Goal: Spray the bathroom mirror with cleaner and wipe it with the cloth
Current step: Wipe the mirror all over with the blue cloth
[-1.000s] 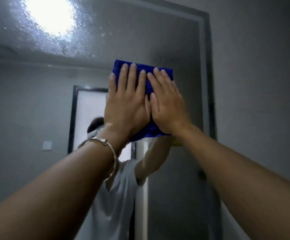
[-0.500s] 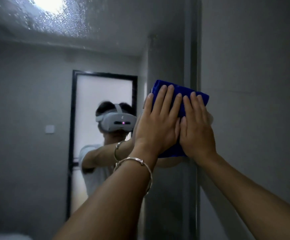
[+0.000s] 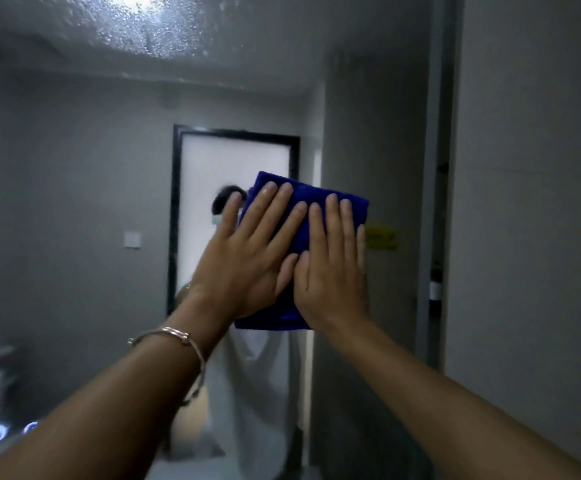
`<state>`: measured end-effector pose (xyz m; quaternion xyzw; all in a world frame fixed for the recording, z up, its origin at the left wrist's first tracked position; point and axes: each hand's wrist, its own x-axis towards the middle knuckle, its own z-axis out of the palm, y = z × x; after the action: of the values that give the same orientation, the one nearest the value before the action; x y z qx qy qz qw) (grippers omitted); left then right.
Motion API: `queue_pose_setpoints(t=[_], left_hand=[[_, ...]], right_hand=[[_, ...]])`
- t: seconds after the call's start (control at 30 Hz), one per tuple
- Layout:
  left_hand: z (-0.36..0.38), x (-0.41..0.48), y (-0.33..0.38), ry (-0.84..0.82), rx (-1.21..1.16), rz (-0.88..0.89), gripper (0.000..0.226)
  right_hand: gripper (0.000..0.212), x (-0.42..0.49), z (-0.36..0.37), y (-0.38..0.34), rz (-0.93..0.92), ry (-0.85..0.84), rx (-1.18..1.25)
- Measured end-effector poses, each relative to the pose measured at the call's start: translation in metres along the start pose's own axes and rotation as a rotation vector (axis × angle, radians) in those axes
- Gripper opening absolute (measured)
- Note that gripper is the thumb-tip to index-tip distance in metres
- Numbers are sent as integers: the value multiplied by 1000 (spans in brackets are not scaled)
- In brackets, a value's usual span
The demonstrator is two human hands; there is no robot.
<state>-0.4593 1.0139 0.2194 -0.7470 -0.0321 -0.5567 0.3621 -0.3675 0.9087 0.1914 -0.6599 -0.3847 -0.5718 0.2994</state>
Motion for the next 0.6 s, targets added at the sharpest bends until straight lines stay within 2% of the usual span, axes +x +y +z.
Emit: queue_pose_setpoints(t=[0.13, 0.27, 0.47, 0.6], left_hand=[[-11, -1, -53, -9, 76, -3, 59], [-18, 31, -80, -21, 139, 18, 63], [-14, 93, -46, 50, 22, -186, 64], [-12, 145, -12, 64, -41, -228, 67]], right_hand=[[60, 30, 12, -43, -11, 46, 23], [58, 68, 11, -46, -51, 76, 41], [58, 126, -23, 12, -192, 23, 17], [58, 149, -45, 63, -152, -24, -11]])
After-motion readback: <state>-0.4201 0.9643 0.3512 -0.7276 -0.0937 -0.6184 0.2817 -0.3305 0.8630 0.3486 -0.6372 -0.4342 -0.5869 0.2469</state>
